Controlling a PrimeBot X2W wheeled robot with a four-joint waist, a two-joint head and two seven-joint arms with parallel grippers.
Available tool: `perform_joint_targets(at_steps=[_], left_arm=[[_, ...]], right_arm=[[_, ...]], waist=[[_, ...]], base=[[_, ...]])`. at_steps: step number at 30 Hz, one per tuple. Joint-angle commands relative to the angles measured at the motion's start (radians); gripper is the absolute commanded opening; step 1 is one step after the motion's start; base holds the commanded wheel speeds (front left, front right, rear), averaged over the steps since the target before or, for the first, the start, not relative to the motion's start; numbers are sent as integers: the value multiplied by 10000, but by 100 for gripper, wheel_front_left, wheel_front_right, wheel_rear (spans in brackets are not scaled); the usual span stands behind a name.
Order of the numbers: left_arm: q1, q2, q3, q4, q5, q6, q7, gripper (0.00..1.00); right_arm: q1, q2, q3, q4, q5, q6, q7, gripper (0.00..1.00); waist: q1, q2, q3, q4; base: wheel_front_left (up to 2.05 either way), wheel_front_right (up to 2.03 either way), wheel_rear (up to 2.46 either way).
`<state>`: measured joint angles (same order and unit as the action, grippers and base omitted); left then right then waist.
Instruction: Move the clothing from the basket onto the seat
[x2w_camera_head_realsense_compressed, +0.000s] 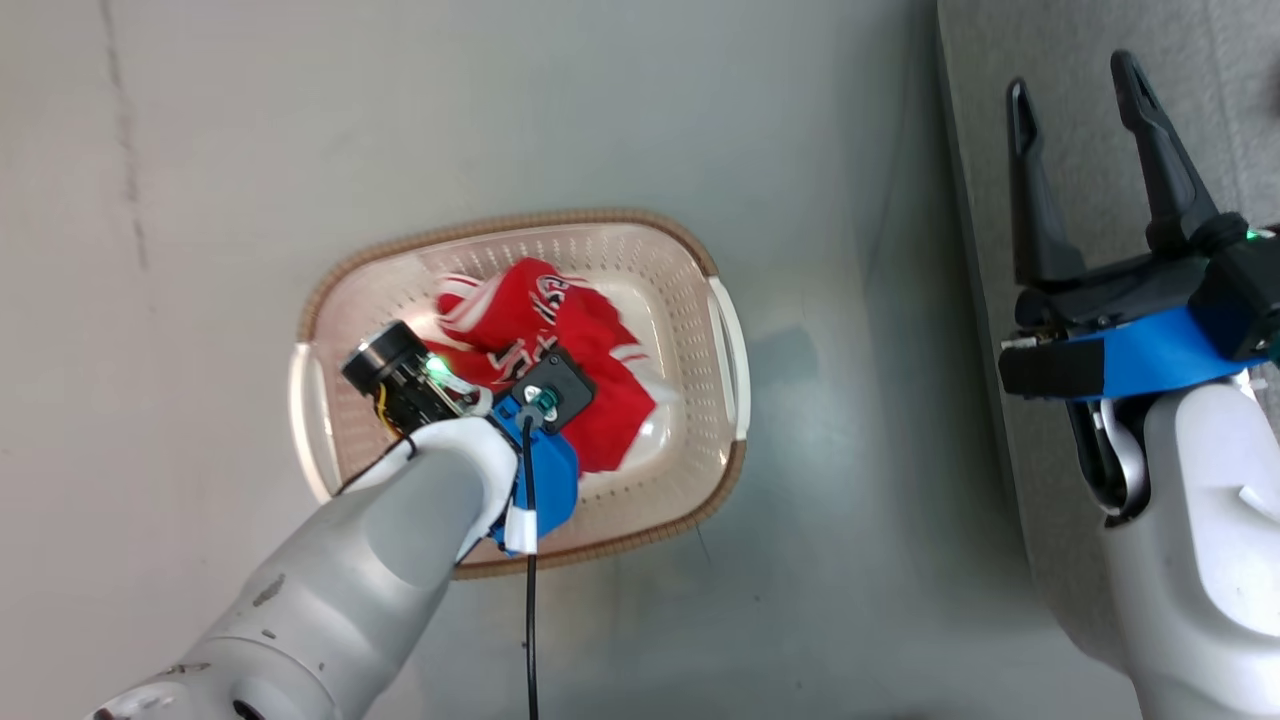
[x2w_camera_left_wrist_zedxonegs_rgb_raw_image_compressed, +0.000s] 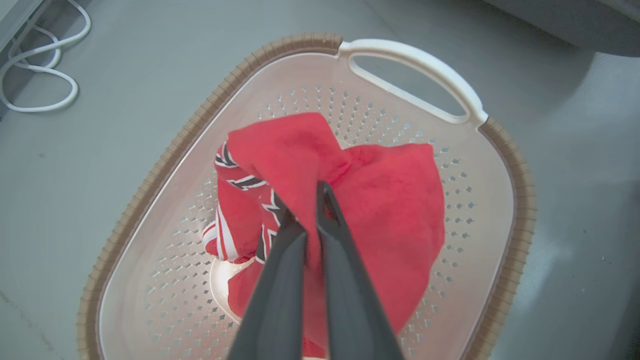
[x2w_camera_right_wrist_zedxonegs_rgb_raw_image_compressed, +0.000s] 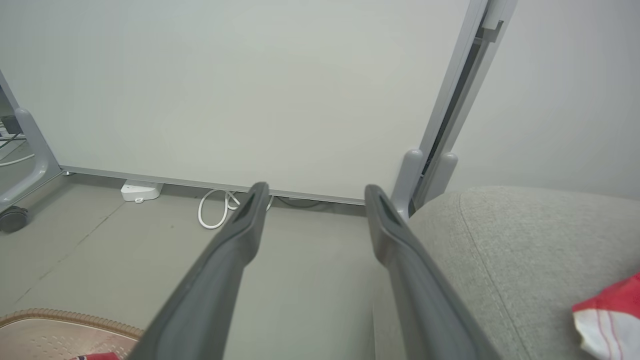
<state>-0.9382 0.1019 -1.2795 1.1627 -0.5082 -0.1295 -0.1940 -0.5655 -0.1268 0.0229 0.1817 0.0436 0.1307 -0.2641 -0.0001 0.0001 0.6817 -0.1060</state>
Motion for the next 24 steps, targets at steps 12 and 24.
perform_joint_targets(at_steps=[12,24], left_arm=[[193,-242,660,-1186,-1192,-16,-726,0],[577,122,2292,-3315,-630,265,-723,0]], right_arm=[[1151,-267,-200,501,26,1,-4,100],[1972,-257,-227,800,73,1,-4,100]], waist=[[1,-1,-2486,831],[1,-1,-3858,1043]], base=[[0,0,0],[0,0,0]])
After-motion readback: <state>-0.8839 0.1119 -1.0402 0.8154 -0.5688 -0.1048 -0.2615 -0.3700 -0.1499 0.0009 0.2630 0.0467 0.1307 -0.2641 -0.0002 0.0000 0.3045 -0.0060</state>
